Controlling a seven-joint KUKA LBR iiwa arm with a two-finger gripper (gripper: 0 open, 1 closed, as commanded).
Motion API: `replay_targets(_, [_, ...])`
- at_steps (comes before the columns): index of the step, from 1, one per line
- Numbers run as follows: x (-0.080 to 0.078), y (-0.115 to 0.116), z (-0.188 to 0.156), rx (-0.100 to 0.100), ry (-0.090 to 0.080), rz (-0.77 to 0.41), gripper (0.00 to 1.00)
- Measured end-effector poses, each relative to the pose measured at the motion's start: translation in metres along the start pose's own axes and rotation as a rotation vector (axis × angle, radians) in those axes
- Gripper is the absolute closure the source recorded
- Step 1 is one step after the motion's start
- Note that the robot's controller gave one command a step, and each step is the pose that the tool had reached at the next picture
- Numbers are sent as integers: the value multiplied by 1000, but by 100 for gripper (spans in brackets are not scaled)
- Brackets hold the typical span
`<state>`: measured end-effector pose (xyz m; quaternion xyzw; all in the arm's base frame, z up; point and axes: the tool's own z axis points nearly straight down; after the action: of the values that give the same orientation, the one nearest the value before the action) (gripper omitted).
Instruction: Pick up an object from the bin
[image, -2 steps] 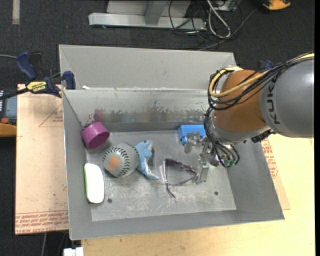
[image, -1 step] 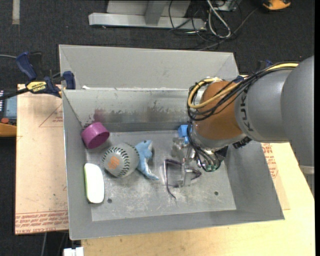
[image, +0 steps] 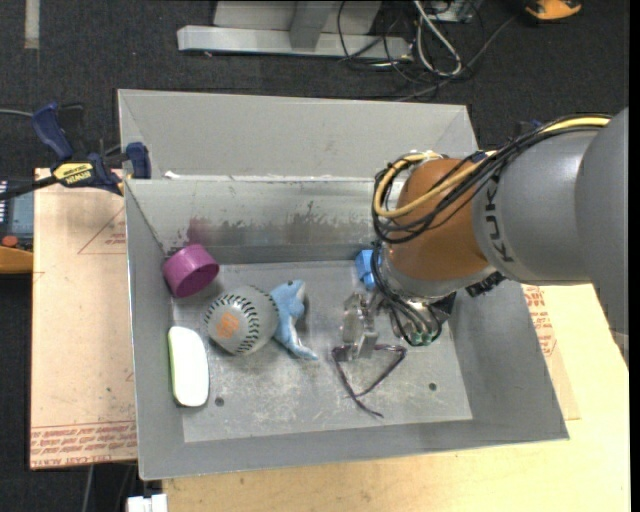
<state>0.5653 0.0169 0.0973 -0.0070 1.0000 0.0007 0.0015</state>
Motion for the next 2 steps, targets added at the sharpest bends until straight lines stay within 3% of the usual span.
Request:
replay_targets(1, [0, 0, 0, 0, 0, 0, 100])
replay_targets(2, [0, 0, 0, 0, 0, 0, 0])
